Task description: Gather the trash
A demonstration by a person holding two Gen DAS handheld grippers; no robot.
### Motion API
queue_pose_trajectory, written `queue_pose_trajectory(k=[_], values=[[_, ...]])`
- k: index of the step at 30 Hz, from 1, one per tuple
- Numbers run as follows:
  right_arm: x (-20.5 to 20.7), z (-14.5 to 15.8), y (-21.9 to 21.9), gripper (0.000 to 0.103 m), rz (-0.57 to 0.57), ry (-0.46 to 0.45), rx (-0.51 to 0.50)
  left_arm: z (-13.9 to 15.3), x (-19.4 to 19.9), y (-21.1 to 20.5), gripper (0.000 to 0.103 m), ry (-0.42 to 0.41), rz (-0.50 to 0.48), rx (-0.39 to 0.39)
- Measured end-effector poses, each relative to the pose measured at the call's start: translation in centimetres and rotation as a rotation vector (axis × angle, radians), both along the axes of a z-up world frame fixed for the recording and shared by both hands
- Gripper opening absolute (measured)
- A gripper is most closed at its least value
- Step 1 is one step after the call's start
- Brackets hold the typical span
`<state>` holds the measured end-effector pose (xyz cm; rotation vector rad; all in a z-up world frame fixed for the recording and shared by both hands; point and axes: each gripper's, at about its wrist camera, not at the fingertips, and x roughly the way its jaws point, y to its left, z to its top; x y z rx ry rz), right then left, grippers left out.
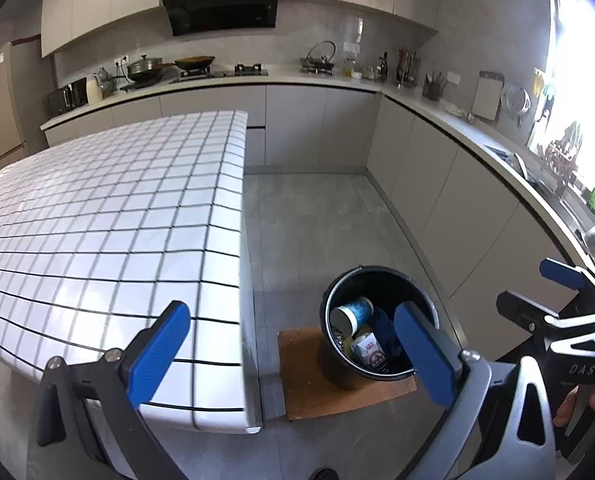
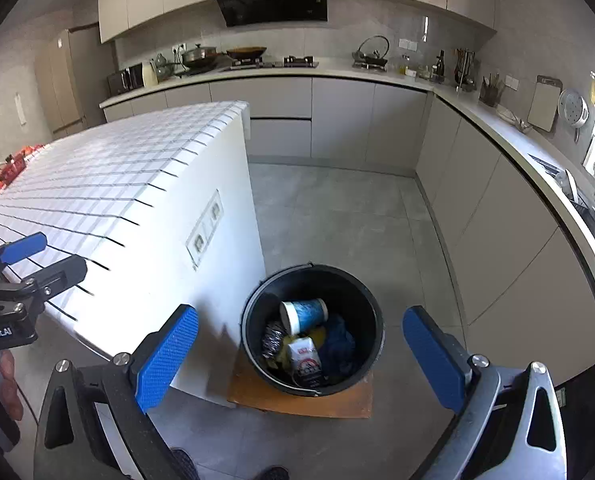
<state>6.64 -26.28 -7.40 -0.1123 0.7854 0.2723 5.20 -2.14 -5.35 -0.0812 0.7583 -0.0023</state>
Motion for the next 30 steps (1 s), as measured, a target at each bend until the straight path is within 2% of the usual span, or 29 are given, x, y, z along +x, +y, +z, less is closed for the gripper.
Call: queue_pose_trajectory(k=[7, 10, 30], values=[[-1.7, 2.3, 1.9, 0.103, 0.008, -0.041, 0.023, 2.0, -1.4, 1.6, 0.103, -0.058, 0.020, 0.003], [-2.3, 3.1, 2.5, 0.103, 0.012, -0.052, 0.035, 2.6, -1.8, 1.9, 0.103, -0.080, 0.034, 0.027], [-4.4, 6.2, 4.8, 0.103, 0.008, -0.146, 0.062, 5.2, -3.6, 3.7, 0.103, -0.188, 0.046, 0.049]])
